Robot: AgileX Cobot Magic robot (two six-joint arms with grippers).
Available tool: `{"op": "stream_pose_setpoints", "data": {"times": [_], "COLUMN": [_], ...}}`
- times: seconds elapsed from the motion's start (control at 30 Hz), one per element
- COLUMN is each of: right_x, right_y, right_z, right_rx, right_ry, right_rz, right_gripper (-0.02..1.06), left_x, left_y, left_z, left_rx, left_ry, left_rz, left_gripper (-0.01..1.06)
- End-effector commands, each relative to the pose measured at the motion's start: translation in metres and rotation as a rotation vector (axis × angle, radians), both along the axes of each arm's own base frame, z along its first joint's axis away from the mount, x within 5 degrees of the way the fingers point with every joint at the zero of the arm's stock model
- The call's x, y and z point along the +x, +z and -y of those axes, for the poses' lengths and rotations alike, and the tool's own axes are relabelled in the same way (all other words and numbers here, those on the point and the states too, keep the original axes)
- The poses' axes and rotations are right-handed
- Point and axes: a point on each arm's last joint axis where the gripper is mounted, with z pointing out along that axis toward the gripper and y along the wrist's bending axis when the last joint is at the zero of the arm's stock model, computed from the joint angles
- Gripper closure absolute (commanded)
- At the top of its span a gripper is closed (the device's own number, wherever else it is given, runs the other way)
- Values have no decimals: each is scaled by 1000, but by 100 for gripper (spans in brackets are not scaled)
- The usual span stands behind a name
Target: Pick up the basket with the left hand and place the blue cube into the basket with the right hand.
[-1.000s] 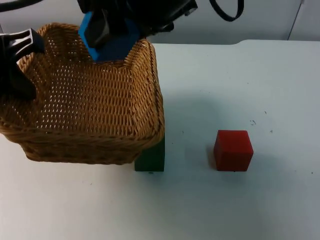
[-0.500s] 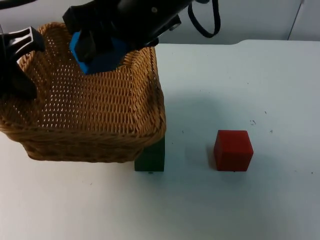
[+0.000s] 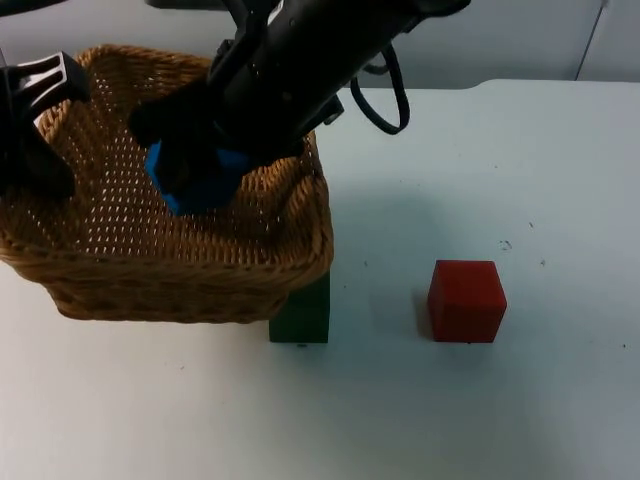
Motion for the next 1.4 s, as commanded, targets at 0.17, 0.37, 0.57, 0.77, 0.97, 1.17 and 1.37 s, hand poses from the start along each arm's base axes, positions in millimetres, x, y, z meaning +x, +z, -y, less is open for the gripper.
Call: {"op": "stream_pose_setpoints", "data": {"times": [0.17,0.37,0.57,0.77,0.97,1.17,1.37], "right_x": [0,0,-2,-5,-13,-21,-24], "right_y": [1,2,13,47,76,99,110], "right_z": [-3,-4,-3,2,10,25,34], "right_rx": [4,28,42,69,66,-26,-85], "right_ry": [11,-4,-3,10,37,58,51], "right_rz": [10,-9,6,85,116,171,193], "right_gripper": [95,49,22,23,23,27,27], "left_x": [0,0,0,0,0,0,0], "left_y": [5,5,5,5,5,5,5], "left_z": [0,0,0,0,0,0,0], "left_rx": [-23,-22,-20,-20,-20,-20,-20], "left_ry": [21,21,20,20,20,20,20], "left_rz": [16,18,20,20,20,20,20], "left_gripper": [105,105,105,105,105,105,105]}}
